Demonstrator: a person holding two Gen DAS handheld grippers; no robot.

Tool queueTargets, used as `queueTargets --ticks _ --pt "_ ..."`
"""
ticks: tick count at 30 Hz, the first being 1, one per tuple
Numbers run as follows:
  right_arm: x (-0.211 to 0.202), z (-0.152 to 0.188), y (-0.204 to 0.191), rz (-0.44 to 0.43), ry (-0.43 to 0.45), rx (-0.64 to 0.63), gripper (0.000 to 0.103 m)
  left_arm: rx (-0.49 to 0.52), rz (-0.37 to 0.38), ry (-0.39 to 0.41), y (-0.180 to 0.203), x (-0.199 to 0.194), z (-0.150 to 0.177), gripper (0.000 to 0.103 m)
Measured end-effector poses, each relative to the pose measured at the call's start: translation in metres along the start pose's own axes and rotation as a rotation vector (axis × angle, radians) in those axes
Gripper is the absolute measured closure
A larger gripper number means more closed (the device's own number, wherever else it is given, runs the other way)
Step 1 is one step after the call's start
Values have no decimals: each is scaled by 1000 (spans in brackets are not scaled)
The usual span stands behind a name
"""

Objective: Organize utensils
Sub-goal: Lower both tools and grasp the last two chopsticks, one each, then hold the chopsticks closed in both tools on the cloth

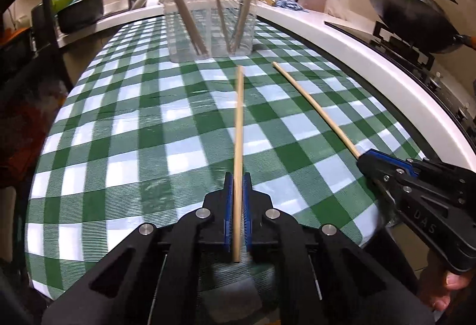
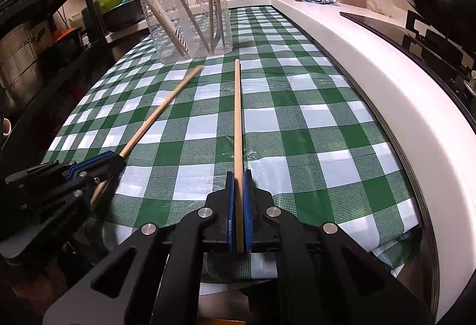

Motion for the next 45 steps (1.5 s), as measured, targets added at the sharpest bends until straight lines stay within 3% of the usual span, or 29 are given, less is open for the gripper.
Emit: queueTargets --ticks 9,45 --pt "3 -8 -19 -30 2 -11 97 -122 -67 36 -48 -10 -9 97" --pt "-1 -14 -21 -12 4 -23 97 -97 -67 28 -46 -9 1 97"
Point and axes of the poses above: each gripper's, at about its wrist camera, not at the fingertips, and x roughly the way its jaws point, y to its right, z to its underside, the point moved 10 cm from there along x, roughly the way its jaws point, and after that the axes turned 11 degrees about -x, right-handed, at the moved point
